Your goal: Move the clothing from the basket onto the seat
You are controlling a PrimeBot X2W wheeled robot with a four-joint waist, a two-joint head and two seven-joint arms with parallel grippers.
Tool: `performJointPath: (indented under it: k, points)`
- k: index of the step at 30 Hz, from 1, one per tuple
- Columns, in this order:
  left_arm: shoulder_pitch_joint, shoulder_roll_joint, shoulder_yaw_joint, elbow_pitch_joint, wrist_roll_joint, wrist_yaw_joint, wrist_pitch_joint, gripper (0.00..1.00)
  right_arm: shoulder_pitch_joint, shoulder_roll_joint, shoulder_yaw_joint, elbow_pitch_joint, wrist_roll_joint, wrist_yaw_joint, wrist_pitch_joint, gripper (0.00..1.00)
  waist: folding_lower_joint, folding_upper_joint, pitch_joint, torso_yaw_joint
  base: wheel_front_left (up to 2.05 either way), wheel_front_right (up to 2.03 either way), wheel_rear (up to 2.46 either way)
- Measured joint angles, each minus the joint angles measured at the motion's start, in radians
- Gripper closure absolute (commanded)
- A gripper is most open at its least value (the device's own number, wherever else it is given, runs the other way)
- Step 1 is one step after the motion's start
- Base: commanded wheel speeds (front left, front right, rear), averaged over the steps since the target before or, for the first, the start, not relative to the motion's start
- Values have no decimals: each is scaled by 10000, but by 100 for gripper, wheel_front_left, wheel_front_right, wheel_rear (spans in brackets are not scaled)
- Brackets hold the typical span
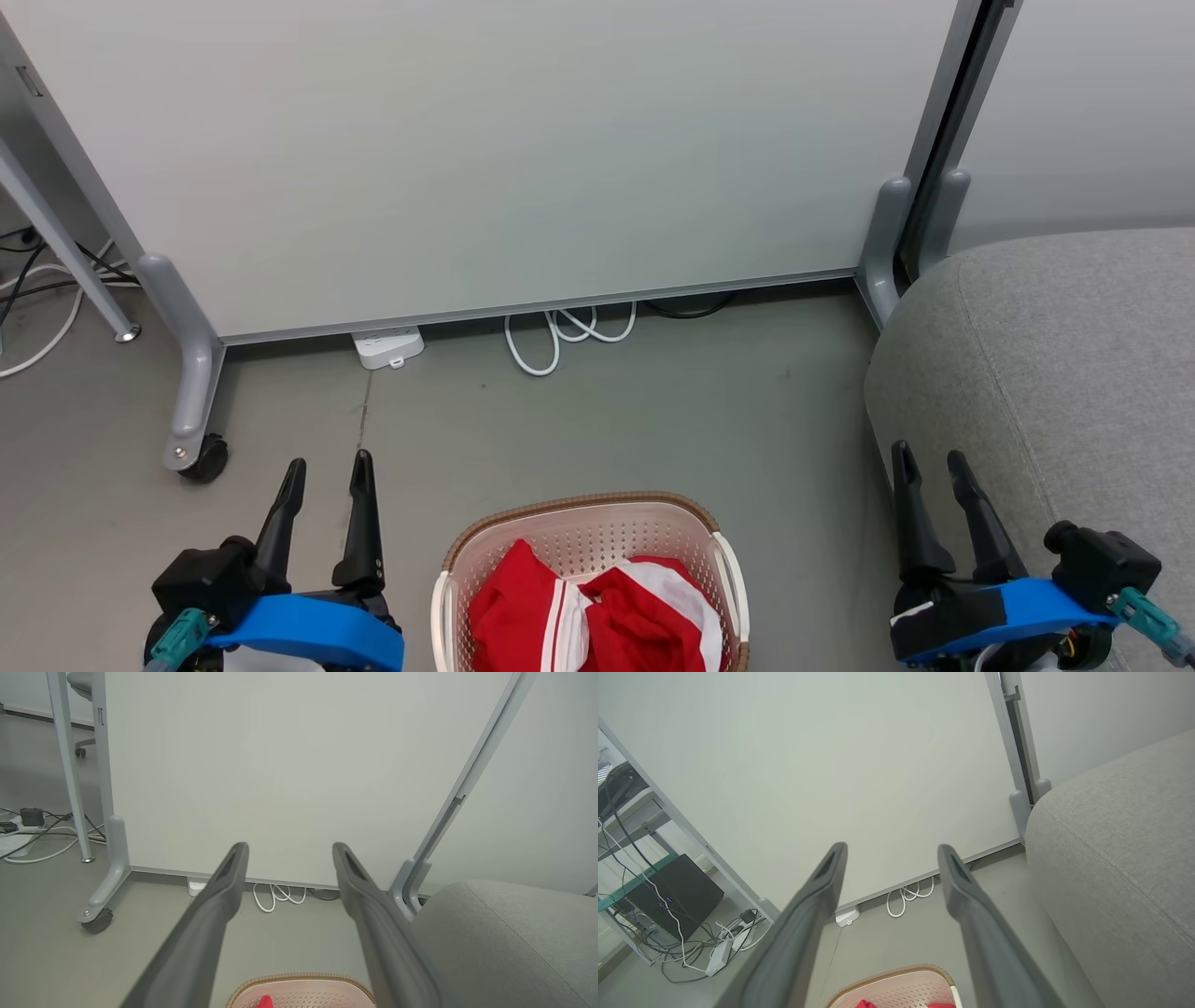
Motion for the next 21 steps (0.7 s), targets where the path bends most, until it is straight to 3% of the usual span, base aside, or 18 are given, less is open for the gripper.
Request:
performJointPath:
  k: [21]
  points:
    - [-75,121,-389,75,1835,125,-441,0,-38,-12,198,313,-1824,2,-451,0,0,1,-3,76,0,0,0]
